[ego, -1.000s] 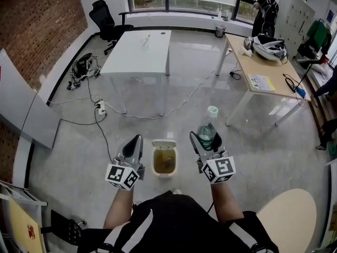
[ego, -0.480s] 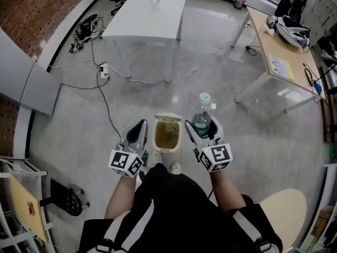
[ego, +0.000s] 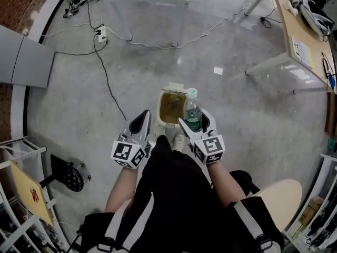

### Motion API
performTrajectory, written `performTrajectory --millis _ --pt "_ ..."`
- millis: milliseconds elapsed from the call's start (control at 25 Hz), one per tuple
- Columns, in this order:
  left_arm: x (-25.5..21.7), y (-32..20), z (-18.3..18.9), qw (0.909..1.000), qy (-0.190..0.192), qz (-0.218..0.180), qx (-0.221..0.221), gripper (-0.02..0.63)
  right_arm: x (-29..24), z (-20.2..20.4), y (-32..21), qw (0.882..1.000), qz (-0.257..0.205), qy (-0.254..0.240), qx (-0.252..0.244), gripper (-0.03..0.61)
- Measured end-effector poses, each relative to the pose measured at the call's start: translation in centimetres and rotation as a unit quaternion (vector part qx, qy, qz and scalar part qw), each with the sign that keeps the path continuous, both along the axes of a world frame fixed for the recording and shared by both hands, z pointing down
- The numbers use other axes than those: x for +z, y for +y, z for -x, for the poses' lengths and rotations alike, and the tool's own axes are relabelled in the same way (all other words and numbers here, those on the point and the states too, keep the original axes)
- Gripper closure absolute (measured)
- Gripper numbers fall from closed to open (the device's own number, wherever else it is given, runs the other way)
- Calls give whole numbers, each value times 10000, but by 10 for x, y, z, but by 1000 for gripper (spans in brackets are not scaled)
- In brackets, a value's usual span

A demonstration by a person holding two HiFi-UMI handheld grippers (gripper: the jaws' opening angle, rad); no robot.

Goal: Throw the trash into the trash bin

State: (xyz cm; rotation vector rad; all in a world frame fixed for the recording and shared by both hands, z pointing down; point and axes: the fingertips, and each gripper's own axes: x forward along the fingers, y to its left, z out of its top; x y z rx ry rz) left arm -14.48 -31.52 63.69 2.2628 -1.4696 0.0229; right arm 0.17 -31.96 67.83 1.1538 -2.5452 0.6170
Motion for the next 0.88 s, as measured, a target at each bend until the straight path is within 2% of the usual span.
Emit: performTrajectory --millis 80,240,480,720,880 --pt "18 -4 3 9999 -8 140 -4 611 26 5 1 9997 156 179 -105 250" --pt "51 -1 6 9988 -95 470 73 611 75 11 19 9963 783 333 -117 250" --pt "85 1 -5 9957 -38 863 346 611 142 21 48 9842 1599 710 -271 249" --pt "97 2 0 9933 -9 1048 486 611 201 27 63 9622 2500 1049 -250 249" --pt "104 -4 5 9924 -46 1089 578 611 247 34 67 9349 3243 1353 -496 247"
